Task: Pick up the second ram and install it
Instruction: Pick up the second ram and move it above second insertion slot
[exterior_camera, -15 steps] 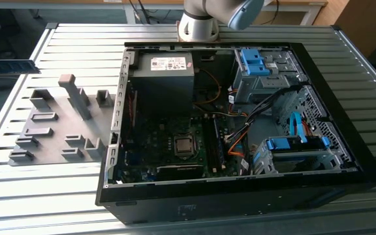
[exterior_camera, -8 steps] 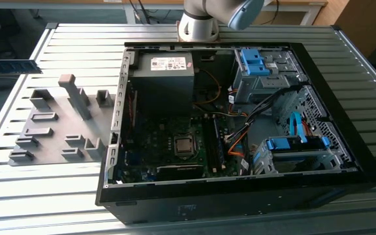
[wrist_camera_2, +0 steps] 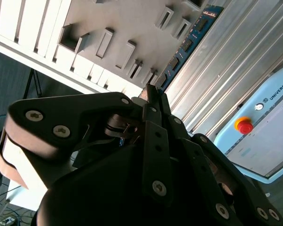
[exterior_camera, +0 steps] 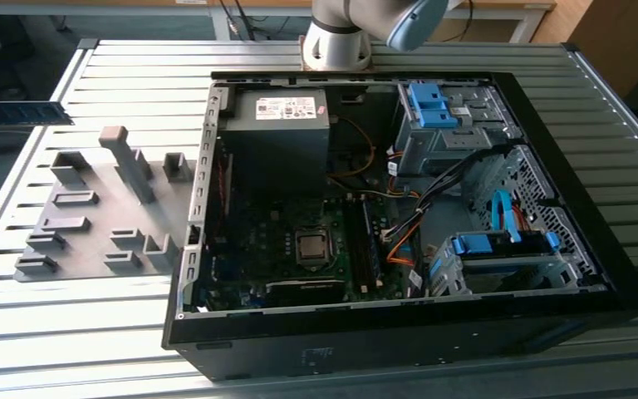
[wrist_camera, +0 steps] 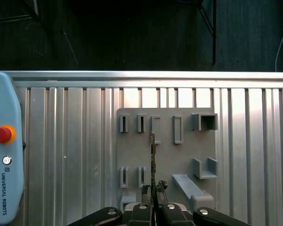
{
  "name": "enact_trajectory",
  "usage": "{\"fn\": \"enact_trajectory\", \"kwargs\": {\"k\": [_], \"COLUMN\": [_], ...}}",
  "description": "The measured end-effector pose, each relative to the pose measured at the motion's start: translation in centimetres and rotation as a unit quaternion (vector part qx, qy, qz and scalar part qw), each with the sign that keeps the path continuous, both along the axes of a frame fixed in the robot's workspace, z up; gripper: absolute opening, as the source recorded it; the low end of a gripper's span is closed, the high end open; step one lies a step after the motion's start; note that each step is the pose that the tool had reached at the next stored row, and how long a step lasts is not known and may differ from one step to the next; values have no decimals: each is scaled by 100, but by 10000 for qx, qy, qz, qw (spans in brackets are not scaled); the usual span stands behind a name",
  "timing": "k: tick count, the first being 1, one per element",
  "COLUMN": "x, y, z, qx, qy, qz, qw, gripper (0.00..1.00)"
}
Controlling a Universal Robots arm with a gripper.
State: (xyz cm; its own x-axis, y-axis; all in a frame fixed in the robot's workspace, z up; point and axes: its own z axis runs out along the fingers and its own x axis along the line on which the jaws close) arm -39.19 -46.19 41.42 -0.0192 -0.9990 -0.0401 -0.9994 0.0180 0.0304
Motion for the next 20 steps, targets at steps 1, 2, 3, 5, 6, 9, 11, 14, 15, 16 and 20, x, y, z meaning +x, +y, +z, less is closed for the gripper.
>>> {"fn": "enact_trajectory", "kwargs": {"k": [1, 2, 3, 5, 6, 9, 11, 14, 15, 16, 20], "x": [6, 14, 23, 40, 46, 57, 61, 63, 66, 71, 105], "y": [0, 0, 0, 0, 0, 0, 0, 0, 0, 0, 0], "z": [1, 1, 0, 0, 0, 0, 0, 0, 0, 1, 0], "qx": [-1, -1, 0, 0, 0, 0, 0, 0, 0, 0, 0], "qy": [1, 1, 0, 0, 0, 0, 0, 0, 0, 1, 0], "qz": [0, 0, 0, 0, 0, 0, 0, 0, 0, 0, 0], "qw": [10000, 10000, 10000, 10000, 10000, 10000, 10000, 10000, 10000, 10000, 10000], "gripper": [14, 14, 14, 14, 14, 14, 14, 14, 14, 14, 14]}}
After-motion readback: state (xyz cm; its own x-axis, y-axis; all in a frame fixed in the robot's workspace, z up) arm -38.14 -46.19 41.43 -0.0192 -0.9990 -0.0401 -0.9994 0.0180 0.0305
